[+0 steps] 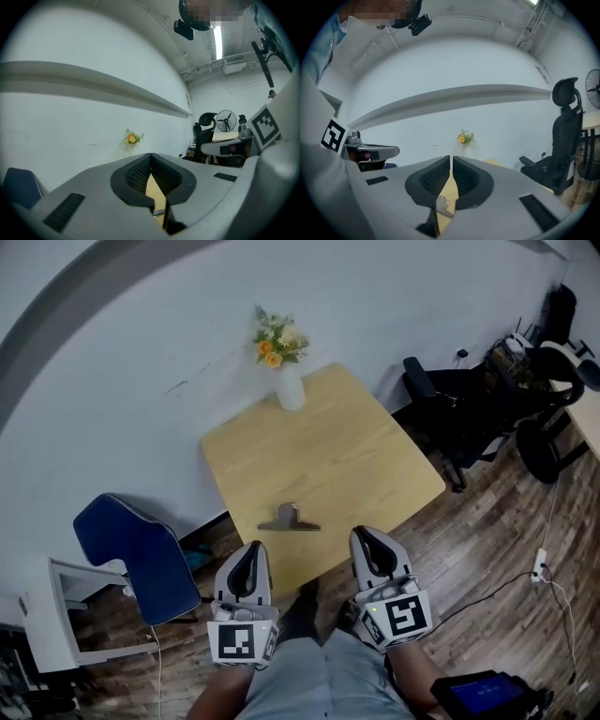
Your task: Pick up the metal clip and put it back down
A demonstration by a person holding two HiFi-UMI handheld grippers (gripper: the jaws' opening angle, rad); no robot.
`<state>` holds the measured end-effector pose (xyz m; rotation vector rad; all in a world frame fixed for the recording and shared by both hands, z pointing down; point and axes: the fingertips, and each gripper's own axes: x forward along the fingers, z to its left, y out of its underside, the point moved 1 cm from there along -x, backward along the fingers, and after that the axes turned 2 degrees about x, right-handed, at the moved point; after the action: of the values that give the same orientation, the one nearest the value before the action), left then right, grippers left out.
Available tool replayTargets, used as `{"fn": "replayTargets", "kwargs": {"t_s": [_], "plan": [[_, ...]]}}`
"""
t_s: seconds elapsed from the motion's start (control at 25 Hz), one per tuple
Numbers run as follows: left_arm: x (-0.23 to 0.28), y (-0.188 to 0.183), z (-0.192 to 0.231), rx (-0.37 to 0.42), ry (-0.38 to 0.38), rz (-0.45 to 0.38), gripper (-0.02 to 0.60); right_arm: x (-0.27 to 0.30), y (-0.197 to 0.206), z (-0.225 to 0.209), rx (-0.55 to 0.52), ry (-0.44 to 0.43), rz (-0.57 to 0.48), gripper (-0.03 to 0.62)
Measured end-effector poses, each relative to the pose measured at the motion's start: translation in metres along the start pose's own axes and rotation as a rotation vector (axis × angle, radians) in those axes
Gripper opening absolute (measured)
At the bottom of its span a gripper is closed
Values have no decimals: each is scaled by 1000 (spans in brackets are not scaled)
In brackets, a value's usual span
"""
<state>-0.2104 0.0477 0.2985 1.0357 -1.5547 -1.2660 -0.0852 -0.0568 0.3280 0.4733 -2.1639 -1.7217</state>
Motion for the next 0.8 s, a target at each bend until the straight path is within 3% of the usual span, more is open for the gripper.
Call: {"fn": "replayTargets", "kwargs": {"t_s": [0.28, 0.56, 0.8], "plan": [[63, 38, 32, -67, 95, 66, 18, 67, 21, -11, 9, 33, 80, 49], [128, 103, 49, -120, 263, 165, 22, 124, 68, -29, 86, 67, 163, 49], [168, 180, 59, -185, 395, 280, 151, 157, 117, -46, 149, 115, 226, 49]]}}
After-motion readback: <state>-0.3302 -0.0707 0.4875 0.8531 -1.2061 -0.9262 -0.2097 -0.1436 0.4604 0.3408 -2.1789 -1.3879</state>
